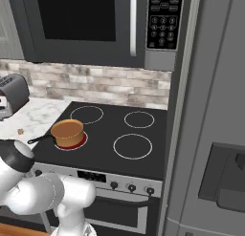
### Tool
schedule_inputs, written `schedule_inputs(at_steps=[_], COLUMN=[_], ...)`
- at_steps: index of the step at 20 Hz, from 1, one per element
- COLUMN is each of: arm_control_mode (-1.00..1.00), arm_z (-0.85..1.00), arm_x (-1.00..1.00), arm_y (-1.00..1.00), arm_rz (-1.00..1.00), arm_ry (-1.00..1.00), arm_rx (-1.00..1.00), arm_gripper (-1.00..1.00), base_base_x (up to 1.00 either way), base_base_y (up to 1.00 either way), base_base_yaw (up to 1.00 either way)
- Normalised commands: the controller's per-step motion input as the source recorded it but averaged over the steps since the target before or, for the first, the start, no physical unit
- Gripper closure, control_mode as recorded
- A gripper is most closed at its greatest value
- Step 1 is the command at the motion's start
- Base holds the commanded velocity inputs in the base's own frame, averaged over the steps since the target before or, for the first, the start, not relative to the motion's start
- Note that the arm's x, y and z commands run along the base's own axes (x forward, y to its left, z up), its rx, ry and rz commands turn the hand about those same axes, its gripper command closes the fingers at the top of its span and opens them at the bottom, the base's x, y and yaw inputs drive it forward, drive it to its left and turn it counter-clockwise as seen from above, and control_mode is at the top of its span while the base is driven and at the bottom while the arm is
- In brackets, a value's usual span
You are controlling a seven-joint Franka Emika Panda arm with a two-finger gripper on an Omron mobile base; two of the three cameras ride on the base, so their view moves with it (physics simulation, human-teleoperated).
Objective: Pick up the sugar cube(s) and place them in the saucepan with hot chocolate.
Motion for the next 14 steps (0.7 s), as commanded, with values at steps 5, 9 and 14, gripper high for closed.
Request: schedule_inputs(at_steps=[5,9,14], arm_control_mode=[-1.0,-1.0,-1.0], arm_z=[-0.04,-0.15,-0.35], arm_x=[0.0,-0.05,0.0], arm_y=[0.03,0.0,-0.01], arm_rz=[0.0,0.0,0.0], arm_ry=[0.08,0.0,0.0], arm_rx=[-0.09,-0.09,0.0], arm_gripper=[-1.0,-1.0,-1.0], base_base_x=[0.0,0.0,0.0], base_base_y=[0.0,0.0,0.0], base_base_yaw=[0.0,0.0,0.0])
